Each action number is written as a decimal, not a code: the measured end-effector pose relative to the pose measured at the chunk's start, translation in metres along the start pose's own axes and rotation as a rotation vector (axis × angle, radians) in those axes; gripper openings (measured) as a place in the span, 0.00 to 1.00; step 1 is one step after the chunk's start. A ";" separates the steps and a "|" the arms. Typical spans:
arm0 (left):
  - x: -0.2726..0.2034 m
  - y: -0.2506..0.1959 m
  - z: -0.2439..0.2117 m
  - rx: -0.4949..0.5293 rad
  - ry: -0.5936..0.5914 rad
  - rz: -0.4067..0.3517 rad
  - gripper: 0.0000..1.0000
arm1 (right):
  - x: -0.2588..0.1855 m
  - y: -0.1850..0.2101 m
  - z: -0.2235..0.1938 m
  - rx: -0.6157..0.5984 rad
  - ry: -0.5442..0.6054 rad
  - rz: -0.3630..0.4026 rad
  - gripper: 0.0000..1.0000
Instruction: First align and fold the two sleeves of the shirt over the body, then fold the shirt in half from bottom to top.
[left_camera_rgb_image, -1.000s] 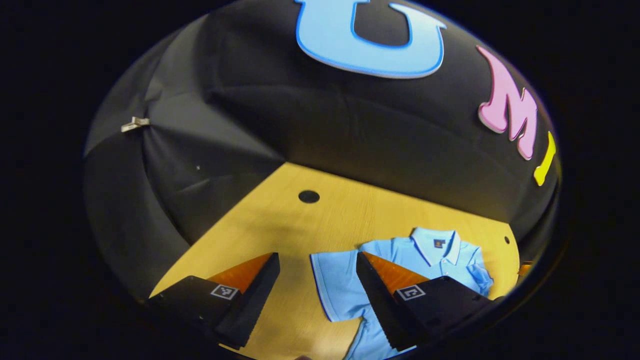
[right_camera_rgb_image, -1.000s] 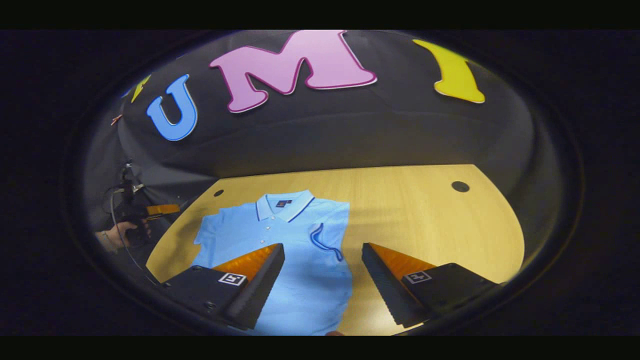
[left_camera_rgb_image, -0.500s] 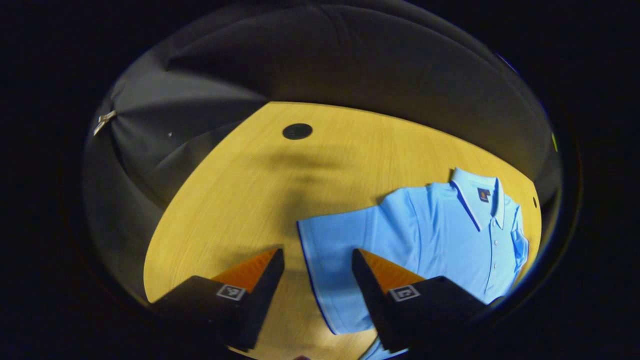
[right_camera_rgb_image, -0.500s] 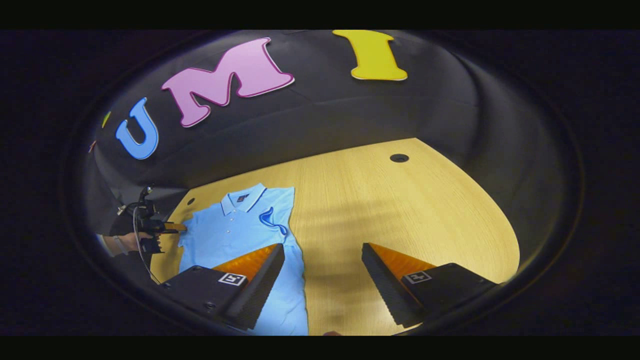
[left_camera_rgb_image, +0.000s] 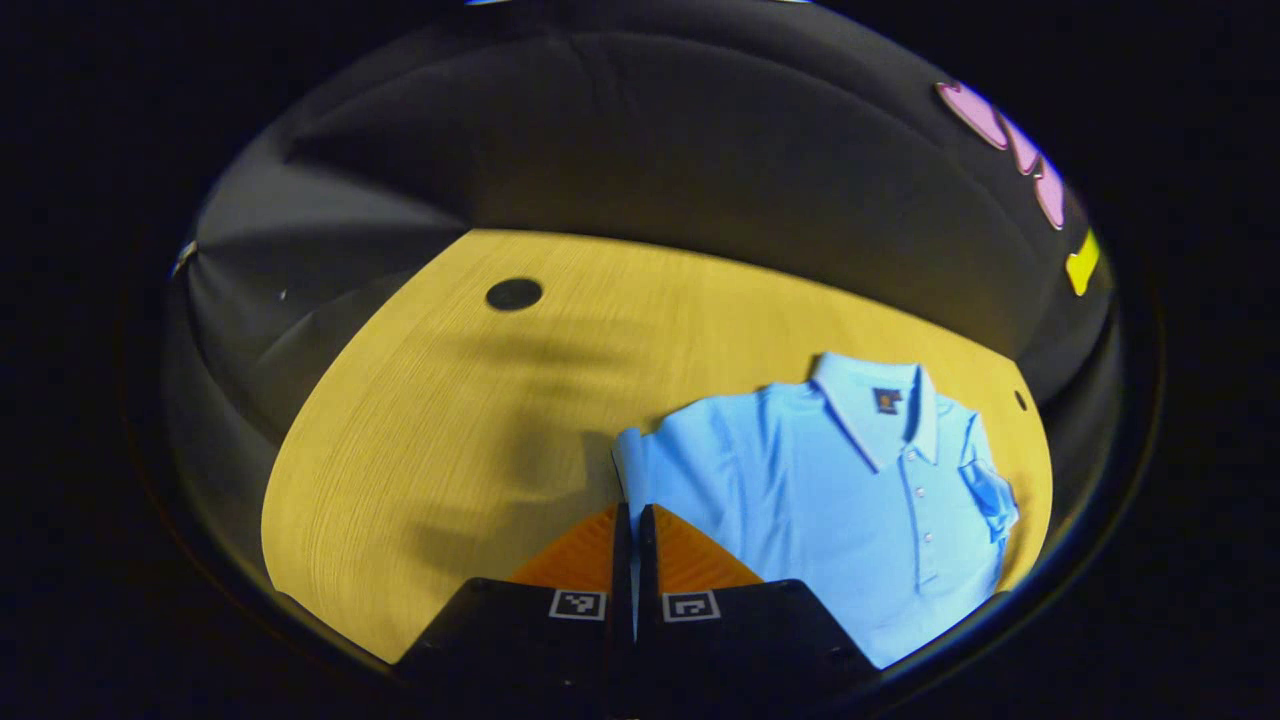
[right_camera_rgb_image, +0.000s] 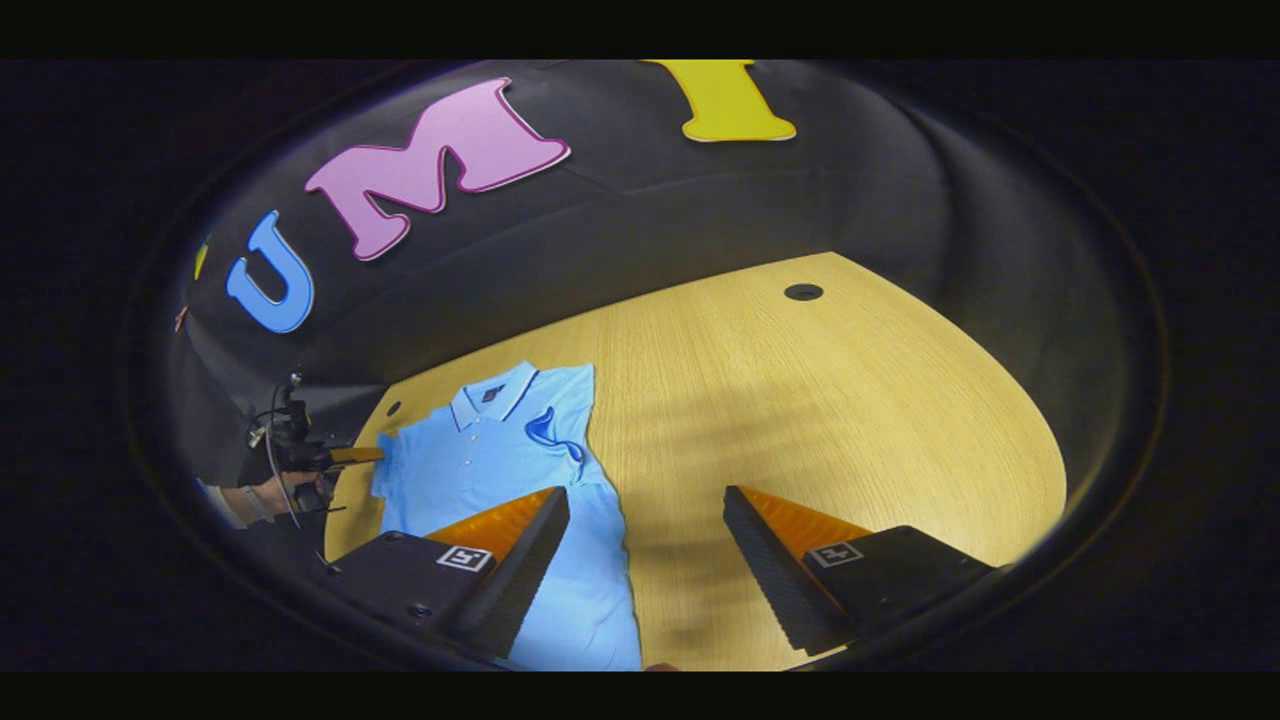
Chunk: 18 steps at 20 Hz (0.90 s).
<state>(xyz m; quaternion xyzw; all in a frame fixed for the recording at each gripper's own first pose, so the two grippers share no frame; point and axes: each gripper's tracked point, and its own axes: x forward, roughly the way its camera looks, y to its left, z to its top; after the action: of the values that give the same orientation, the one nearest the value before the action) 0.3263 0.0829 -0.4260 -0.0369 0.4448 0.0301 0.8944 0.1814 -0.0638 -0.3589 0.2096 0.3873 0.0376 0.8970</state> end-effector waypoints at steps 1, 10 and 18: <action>-0.008 -0.016 0.009 0.015 -0.025 -0.049 0.06 | -0.001 0.001 -0.001 0.001 0.002 0.003 0.98; 0.000 -0.092 -0.053 0.144 0.176 -0.180 0.07 | -0.007 0.011 -0.013 -0.060 0.017 0.013 0.98; -0.089 -0.084 -0.055 0.103 0.129 -0.204 0.97 | -0.038 0.022 -0.043 -0.125 0.071 0.070 0.98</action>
<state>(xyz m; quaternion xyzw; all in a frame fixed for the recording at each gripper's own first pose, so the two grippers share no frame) 0.2363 -0.0076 -0.3845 -0.0378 0.4963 -0.0862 0.8630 0.1270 -0.0373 -0.3505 0.1652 0.4081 0.1006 0.8922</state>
